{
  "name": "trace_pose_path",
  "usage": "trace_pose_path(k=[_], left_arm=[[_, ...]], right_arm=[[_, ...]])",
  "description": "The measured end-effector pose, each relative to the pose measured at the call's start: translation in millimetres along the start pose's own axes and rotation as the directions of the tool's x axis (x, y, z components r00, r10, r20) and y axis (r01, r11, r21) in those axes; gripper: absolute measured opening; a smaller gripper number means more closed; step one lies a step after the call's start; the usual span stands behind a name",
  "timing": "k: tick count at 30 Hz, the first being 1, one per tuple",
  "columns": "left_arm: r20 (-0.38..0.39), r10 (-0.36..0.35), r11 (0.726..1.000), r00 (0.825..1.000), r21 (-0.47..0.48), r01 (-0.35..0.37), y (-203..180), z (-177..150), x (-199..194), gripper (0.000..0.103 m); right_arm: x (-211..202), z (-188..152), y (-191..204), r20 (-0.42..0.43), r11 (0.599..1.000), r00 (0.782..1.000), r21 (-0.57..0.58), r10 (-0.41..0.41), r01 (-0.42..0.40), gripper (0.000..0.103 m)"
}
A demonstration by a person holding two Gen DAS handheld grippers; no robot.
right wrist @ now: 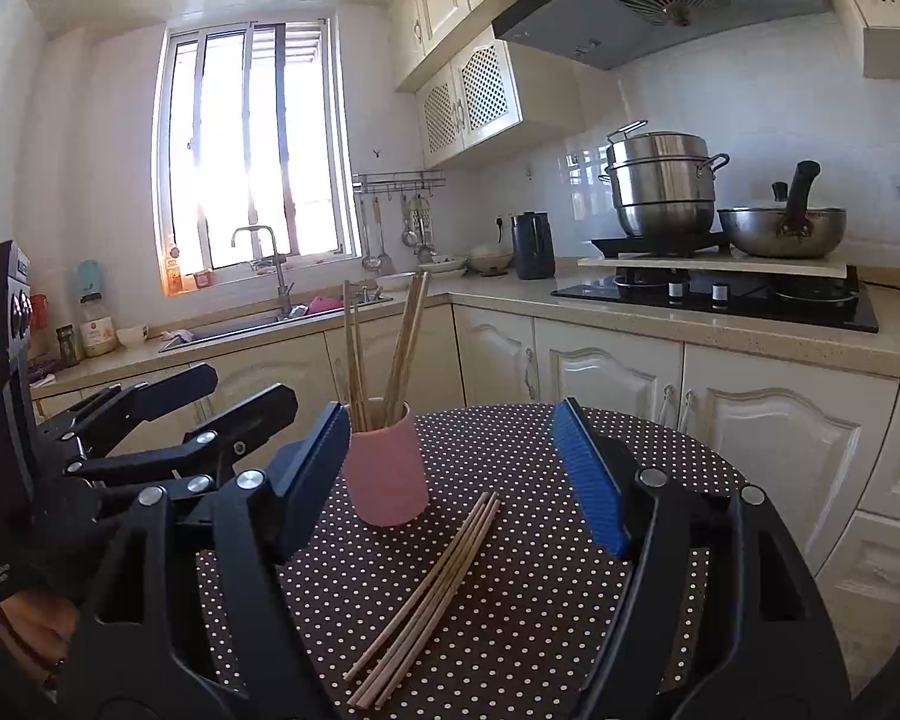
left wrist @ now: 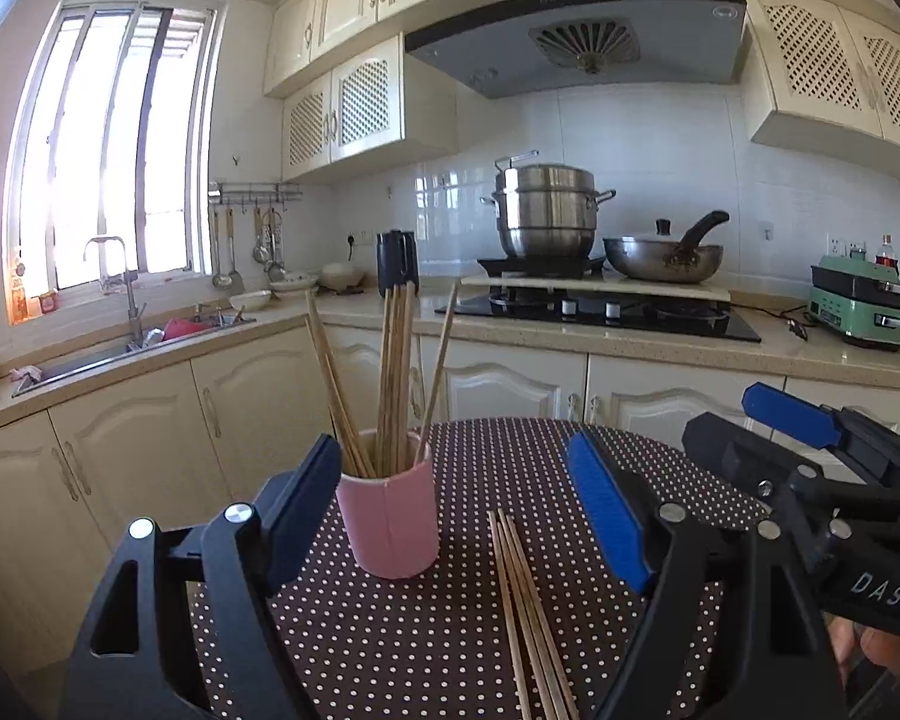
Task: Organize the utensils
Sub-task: 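Raise the right gripper from the cup and move it over the pile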
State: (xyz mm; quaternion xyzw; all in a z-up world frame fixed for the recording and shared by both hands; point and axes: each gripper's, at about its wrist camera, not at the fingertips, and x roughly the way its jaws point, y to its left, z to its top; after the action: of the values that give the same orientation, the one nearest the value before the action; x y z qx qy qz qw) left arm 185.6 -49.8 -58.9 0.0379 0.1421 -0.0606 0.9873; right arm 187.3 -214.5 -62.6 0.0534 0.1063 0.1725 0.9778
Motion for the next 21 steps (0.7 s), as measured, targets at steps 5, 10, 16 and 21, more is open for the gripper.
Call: trace_pose_path(k=[5, 10, 16, 21], left_arm=[[-0.204, -0.033, 0.999, 0.978, 0.013, 0.036, -8, -25, 45, 0.077], [-0.373, 0.041, 0.995, 0.927, 0.104, -0.002, -16, -55, 87, 0.077], [-0.479, 0.098, 0.987, 0.873, 0.162, -0.022, -22, -81, 120, 0.077], [-0.52, 0.133, 0.981, 0.844, 0.19, -0.038, -25, -93, 136, 0.077]], right_arm=[[14, -14, -17, -0.062, 0.999, 0.998, 0.036, -0.028, 0.03, 0.073], [32, -31, -32, -0.14, 0.996, 0.989, 0.066, -0.042, 0.051, 0.073], [50, -44, -43, -0.222, 0.994, 0.974, 0.085, -0.041, 0.062, 0.073], [62, -49, -48, -0.269, 0.994, 0.962, 0.082, -0.042, 0.066, 0.073]])
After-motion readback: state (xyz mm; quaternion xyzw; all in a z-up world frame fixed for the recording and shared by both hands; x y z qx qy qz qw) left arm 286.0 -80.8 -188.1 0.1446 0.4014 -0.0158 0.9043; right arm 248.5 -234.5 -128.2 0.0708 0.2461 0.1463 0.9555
